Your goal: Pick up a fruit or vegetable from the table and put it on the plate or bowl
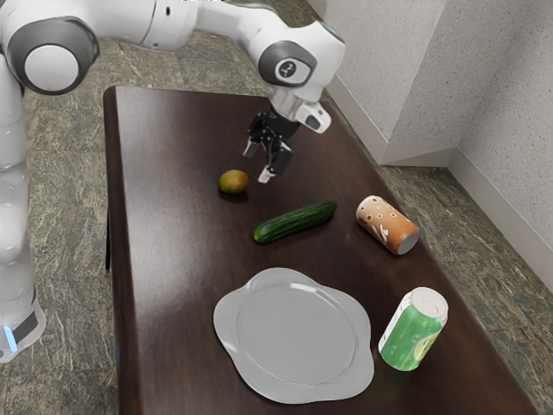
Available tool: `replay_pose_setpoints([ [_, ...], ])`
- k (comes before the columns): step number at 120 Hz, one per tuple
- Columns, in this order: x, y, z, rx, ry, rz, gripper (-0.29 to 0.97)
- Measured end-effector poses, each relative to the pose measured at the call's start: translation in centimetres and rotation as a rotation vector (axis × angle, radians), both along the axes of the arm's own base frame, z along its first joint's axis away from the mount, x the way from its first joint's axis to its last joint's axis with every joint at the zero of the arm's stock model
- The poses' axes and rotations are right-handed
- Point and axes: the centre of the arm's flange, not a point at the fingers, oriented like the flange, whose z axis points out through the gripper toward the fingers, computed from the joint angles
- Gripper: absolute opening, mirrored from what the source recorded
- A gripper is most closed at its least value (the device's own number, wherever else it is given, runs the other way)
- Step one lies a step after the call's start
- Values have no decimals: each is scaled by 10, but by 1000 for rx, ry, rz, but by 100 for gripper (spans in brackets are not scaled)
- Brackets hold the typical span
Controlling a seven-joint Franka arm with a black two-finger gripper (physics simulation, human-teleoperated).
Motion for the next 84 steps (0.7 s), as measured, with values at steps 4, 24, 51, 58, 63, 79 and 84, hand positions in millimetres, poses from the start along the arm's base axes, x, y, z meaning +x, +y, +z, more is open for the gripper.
replay_pose_setpoints([
  [4,0,-5,-1,4,0,-3,66],
  [24,0,-17,-6,15,7,7,67],
  [51,-2,-1,-14,23,22,75,67],
  [58,-4,5,-17,24,29,95,67],
  [63,-5,9,-19,25,32,108,67],
  [79,-6,15,-20,28,33,136,66],
  [84,-6,13,-18,23,28,141,66],
])
